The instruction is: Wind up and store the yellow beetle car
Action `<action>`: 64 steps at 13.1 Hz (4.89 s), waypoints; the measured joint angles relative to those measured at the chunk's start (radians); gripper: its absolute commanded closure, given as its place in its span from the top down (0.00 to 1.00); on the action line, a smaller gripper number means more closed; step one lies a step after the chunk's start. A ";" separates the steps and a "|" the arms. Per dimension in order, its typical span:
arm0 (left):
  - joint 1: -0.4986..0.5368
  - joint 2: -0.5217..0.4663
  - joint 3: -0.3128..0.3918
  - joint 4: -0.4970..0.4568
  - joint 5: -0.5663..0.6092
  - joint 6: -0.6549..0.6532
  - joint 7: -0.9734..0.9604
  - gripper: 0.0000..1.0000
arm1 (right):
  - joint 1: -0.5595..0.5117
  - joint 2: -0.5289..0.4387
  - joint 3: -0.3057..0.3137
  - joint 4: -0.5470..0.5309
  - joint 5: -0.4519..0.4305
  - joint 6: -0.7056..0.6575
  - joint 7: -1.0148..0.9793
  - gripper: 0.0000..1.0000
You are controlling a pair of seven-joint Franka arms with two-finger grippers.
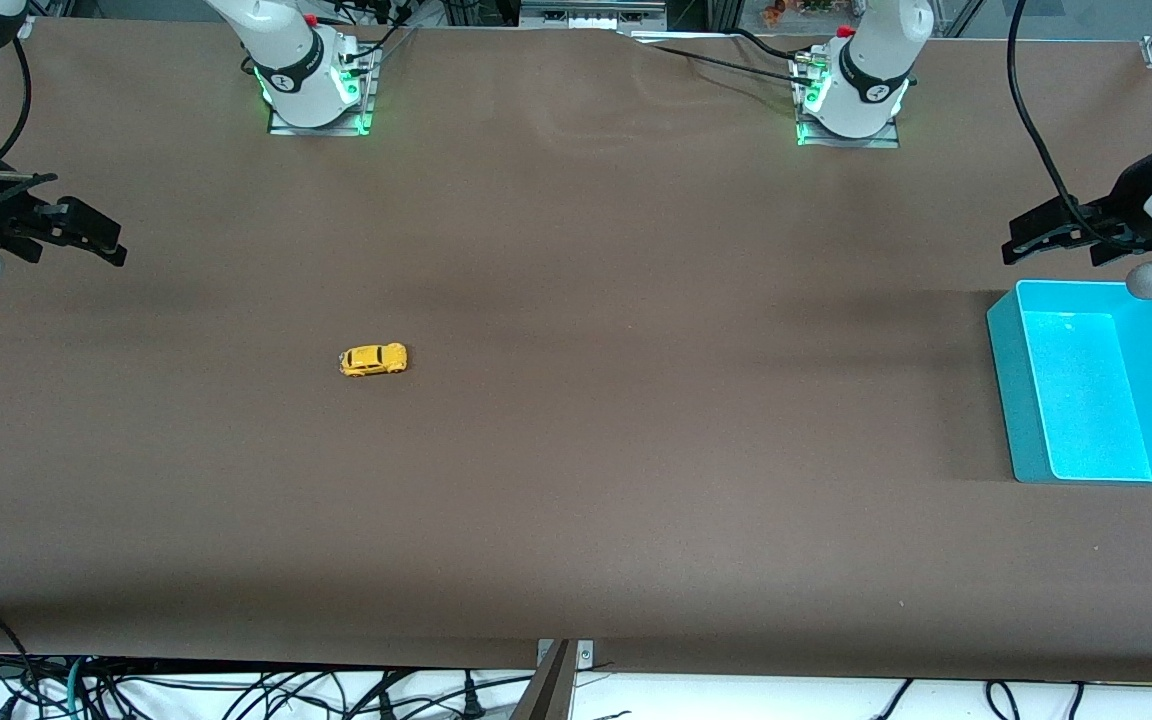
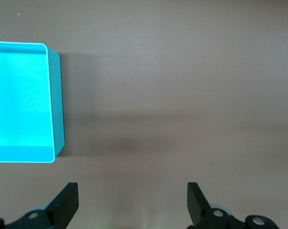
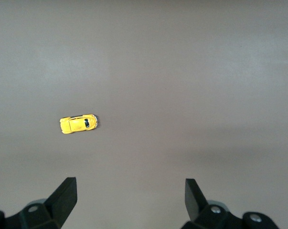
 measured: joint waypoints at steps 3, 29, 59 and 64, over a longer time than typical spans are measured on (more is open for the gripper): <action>0.000 0.000 0.000 0.000 0.000 0.000 0.000 1.00 | 0.000 0.000 0.000 0.000 -0.001 0.000 0.000 1.00; 0.000 0.000 0.000 0.000 0.000 0.000 0.000 1.00 | 0.004 0.076 0.002 0.014 -0.002 0.000 -0.001 1.00; 0.001 0.000 0.002 0.000 0.000 0.000 0.000 1.00 | 0.251 0.427 0.007 -0.184 -0.003 0.600 1.330 0.98; 0.003 0.017 0.005 0.000 0.000 0.008 0.000 1.00 | 0.325 0.432 0.009 -0.435 -0.003 0.936 1.563 0.96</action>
